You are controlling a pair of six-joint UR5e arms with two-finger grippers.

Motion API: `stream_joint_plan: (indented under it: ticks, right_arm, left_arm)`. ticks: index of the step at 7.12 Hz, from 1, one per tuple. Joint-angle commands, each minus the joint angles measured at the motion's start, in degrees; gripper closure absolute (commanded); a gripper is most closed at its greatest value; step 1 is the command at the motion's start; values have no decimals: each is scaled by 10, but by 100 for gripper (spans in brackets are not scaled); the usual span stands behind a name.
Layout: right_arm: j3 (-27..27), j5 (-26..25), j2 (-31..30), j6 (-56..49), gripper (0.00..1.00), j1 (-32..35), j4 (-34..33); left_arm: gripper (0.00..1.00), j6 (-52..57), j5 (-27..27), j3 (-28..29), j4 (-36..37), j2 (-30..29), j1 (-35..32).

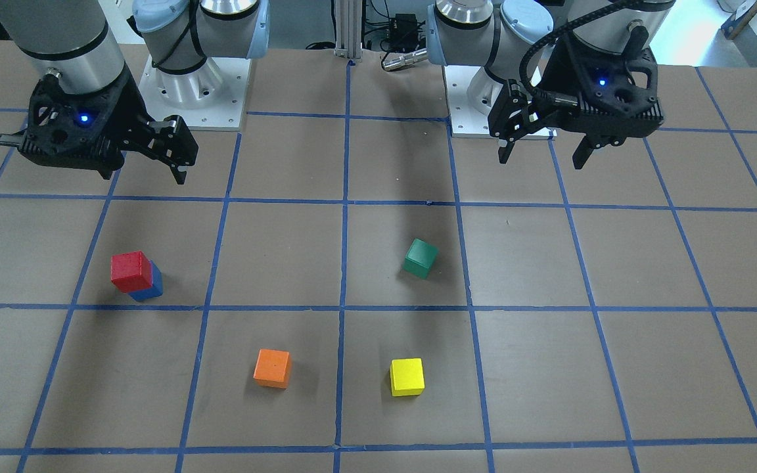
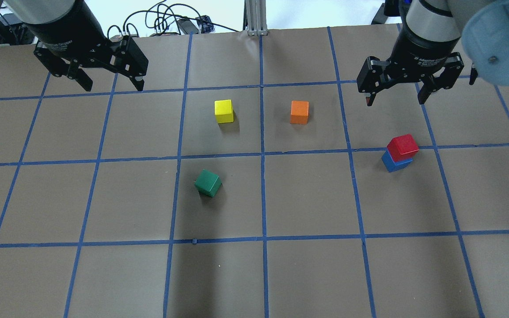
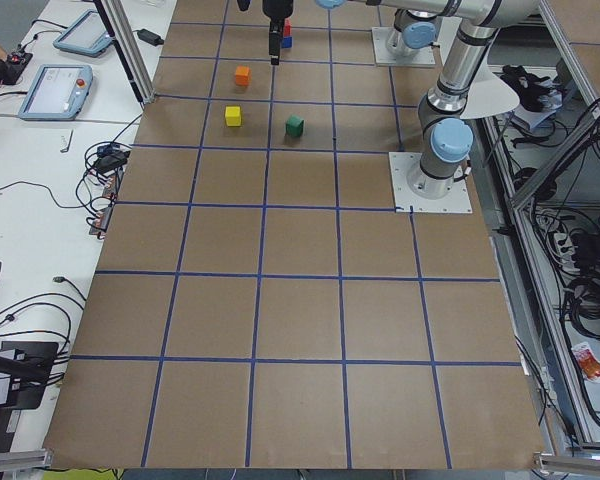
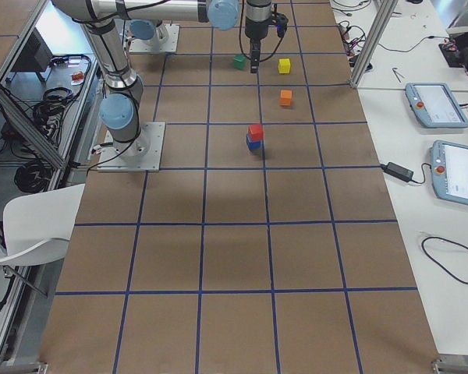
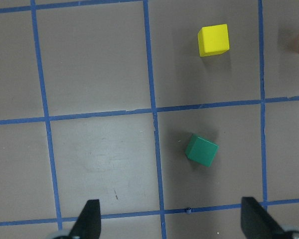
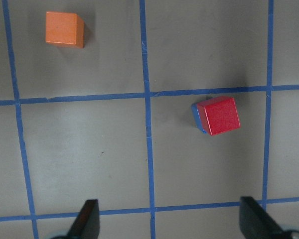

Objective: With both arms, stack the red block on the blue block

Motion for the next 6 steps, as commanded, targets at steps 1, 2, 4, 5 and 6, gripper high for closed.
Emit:
stream_joint_plan:
  ticks: [1, 2, 4, 5, 6]
  right_arm:
    - [3, -3, -5, 0, 0, -1, 2]
    - [5, -3, -6, 0, 0, -1, 3]
    - [2, 4, -7, 0, 0, 0, 0]
    - [3, 4, -7, 0, 0, 0, 0]
    - [2, 4, -7, 0, 0, 0, 0]
  left_arm:
    - [0, 0, 0, -1, 0, 1, 0]
    - [0, -1, 0, 1, 0, 1, 0]
    - [0, -1, 1, -1, 1, 1, 0]
    - [0, -1, 1, 2, 1, -1, 0]
    - [0, -1, 0, 3, 1, -2, 0]
